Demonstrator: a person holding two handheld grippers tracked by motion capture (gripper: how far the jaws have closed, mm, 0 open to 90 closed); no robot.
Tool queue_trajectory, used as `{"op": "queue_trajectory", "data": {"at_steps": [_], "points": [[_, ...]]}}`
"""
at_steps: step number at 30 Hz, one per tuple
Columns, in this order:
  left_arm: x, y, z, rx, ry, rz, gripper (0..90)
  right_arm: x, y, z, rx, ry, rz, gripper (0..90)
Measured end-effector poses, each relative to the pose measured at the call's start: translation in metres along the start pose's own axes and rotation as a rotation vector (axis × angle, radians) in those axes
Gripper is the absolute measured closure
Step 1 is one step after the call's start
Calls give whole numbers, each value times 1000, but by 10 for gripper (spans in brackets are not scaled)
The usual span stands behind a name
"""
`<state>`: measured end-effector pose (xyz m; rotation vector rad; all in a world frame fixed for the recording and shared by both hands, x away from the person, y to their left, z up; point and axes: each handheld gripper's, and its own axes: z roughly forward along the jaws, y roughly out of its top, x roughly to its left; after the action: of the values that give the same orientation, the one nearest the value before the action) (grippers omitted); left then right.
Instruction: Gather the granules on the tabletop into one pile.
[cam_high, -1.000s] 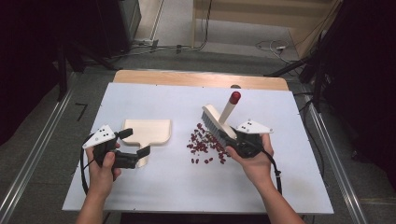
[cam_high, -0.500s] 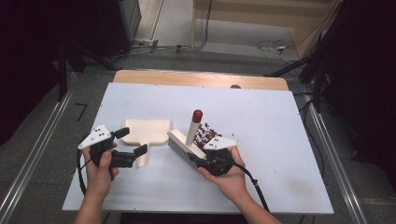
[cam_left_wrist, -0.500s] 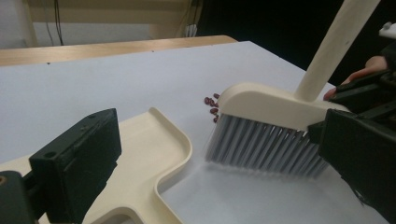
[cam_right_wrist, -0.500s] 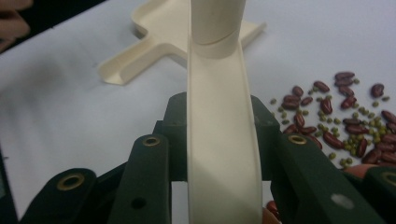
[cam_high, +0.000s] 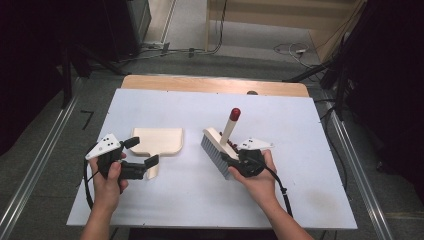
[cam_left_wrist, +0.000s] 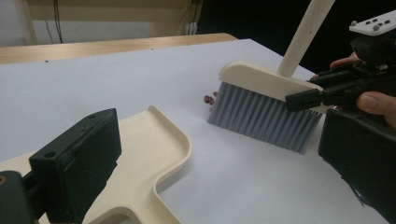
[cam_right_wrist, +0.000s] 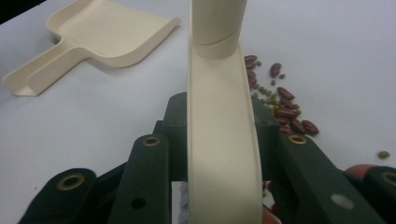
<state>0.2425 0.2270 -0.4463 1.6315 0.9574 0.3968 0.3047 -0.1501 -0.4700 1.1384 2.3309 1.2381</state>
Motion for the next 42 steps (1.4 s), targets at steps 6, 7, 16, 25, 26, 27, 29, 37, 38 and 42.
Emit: {"op": "queue_trajectory", "data": {"at_steps": [6,7,16,25,26,27,29,37,38,42], "points": [[0,0,0,0,1,-1,0,-13,1,-2,-7,-19,29,659],[0,0,0,-1,1,-1,0,-14,1,-3,-5,-12,38,659],[1,0,0,2,2,1,0,-8,15,-19,-78,50,54,659],[-2,-1,4,17,-2,8,0,14,11,13,12,71,64,659],[-3,-1,4,18,-3,8,0,11,11,15,11,63,75,659],[-3,-2,4,18,-3,7,0,7,11,15,13,51,92,659],[-2,-2,4,21,-3,8,0,-3,12,14,15,28,118,659],[-2,-1,4,19,-3,7,0,-29,7,5,3,-33,182,658],[-3,-1,4,18,-3,7,0,-31,7,4,0,-45,179,659],[-3,-1,5,19,-5,7,0,-36,6,1,-6,-58,191,658]]}}
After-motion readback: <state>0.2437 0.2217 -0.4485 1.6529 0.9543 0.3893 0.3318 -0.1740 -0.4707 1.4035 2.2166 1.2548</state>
